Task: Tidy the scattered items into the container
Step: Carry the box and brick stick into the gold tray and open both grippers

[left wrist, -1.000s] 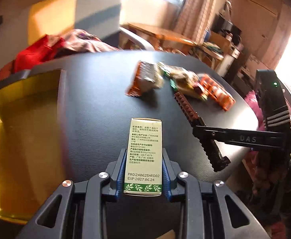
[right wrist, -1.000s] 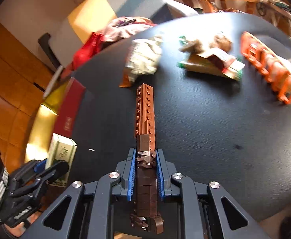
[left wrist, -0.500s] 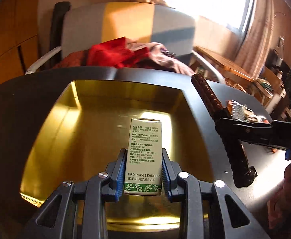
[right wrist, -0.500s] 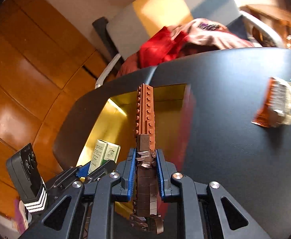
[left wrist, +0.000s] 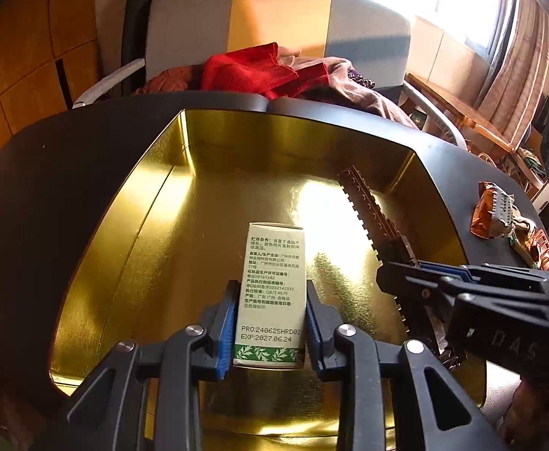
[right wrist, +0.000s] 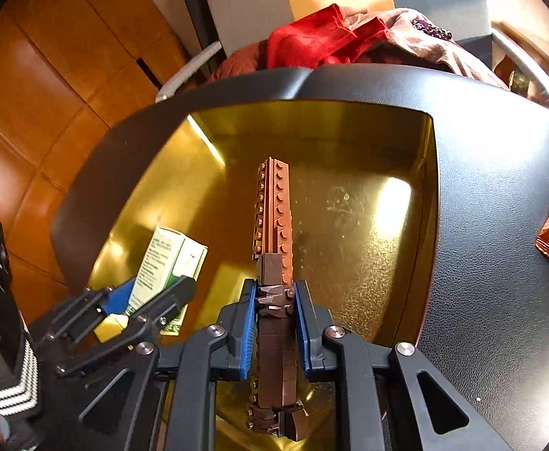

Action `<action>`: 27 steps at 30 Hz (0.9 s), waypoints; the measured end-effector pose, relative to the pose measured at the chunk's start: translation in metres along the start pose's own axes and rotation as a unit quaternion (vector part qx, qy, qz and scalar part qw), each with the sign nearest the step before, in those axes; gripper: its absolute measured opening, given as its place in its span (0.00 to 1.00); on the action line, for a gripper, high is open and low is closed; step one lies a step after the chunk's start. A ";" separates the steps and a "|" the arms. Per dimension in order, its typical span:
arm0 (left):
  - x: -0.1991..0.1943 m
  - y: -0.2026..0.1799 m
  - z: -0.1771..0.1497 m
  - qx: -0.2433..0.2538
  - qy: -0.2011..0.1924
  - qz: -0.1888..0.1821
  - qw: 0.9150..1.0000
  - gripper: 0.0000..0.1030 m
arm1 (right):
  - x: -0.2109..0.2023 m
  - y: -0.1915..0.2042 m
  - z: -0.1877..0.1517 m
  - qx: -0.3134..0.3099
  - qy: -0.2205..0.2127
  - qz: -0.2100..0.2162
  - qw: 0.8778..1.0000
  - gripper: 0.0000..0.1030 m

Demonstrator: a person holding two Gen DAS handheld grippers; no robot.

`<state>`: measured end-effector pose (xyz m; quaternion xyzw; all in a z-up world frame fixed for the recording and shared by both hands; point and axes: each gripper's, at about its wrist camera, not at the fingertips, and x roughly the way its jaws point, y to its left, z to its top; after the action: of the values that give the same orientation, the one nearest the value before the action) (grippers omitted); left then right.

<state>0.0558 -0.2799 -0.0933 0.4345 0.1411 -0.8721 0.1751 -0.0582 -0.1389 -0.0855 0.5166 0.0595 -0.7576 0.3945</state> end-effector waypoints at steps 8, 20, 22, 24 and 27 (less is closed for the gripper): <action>-0.002 0.001 0.001 -0.003 -0.004 0.011 1.000 0.32 | 0.009 -0.003 -0.002 -0.004 0.002 -0.010 1.000 0.24; -0.037 -0.012 -0.001 -0.004 -0.044 0.016 0.999 0.40 | -0.023 -0.007 -0.015 0.004 -0.032 0.009 0.999 0.28; -0.043 -0.017 -0.002 -0.003 -0.049 0.014 0.999 0.41 | -0.030 -0.008 -0.018 0.005 -0.038 0.010 0.999 0.28; -0.049 -0.021 -0.004 -0.002 -0.053 0.016 0.998 0.42 | -0.037 -0.008 -0.023 0.005 -0.045 0.008 0.999 0.29; -0.057 -0.030 -0.008 0.002 -0.059 0.021 0.998 0.43 | -0.049 -0.009 -0.030 0.006 -0.061 -0.002 0.998 0.30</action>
<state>0.0805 -0.2399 -0.0492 0.3857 0.1191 -0.8926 0.2007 -0.0345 -0.0919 -0.0609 0.4716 0.0322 -0.7889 0.3927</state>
